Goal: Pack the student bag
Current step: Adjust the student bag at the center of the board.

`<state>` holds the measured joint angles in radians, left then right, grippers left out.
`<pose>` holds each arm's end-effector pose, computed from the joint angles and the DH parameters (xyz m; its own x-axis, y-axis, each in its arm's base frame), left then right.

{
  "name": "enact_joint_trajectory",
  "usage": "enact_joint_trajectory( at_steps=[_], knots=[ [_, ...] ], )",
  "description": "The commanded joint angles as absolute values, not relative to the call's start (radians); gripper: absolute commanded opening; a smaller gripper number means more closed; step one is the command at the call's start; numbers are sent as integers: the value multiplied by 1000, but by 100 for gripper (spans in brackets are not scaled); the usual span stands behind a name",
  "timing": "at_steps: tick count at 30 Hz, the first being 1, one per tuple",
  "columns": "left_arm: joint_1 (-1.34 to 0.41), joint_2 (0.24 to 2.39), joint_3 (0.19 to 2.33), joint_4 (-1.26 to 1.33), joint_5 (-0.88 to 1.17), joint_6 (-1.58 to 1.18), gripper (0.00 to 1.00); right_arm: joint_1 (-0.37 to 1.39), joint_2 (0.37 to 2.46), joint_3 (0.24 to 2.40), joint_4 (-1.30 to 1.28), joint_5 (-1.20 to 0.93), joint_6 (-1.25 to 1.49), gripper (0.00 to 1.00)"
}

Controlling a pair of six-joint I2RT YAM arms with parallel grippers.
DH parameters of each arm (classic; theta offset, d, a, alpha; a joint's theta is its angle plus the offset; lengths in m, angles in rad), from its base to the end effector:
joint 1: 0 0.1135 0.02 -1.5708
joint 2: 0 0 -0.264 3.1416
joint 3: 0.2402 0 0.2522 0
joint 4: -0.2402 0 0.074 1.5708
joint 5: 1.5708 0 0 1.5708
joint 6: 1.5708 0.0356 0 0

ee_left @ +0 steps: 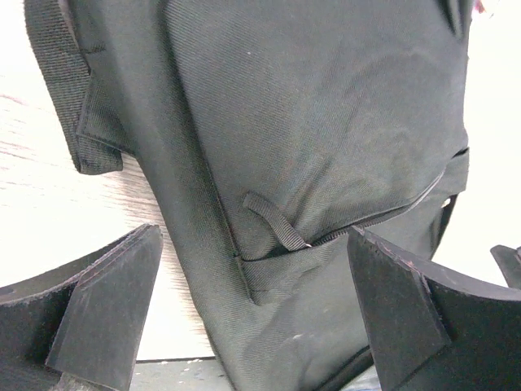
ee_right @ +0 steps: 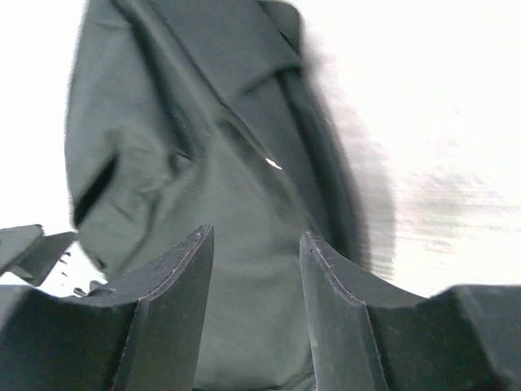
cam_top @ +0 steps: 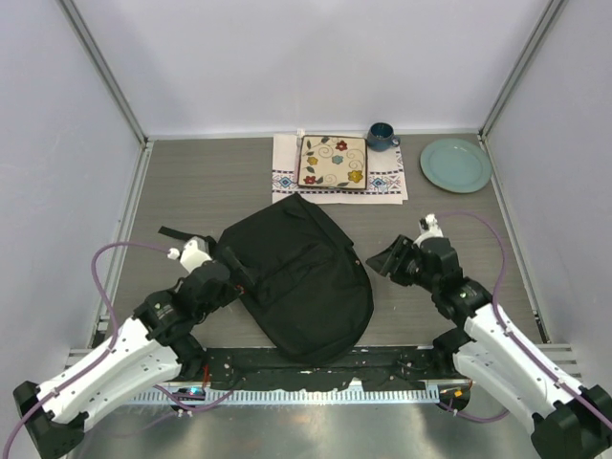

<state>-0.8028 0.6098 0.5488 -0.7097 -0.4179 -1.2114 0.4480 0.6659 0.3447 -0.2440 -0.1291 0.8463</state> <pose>0.0994 -0.0822 0.2354 -0.5963 -0.6142 -0.5170 -0.2929 0.7660 -0.5721 0.1387 0.0717 0.1976 -0.7150 0.4803 -0.5080 0.0119 0.7349 0.6781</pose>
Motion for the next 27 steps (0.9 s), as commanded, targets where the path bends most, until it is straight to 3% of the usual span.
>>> enact_joint_trajectory(
  at_steps=[1,6,16,27],
  knots=[
    [-798,525,509,-765,-537,-1354,100,456,788,589,-267,-165,709,52],
    [-799,468,428,-761,-560,-1434,86,583,1001,848,-310,-131,592,52],
    [-799,440,370,-749,-594,-1508,82,865,1276,1035,-236,-92,565,52],
    [-799,434,290,-626,-638,-1555,54,1084,1548,1333,-377,115,371,52]
  ],
)
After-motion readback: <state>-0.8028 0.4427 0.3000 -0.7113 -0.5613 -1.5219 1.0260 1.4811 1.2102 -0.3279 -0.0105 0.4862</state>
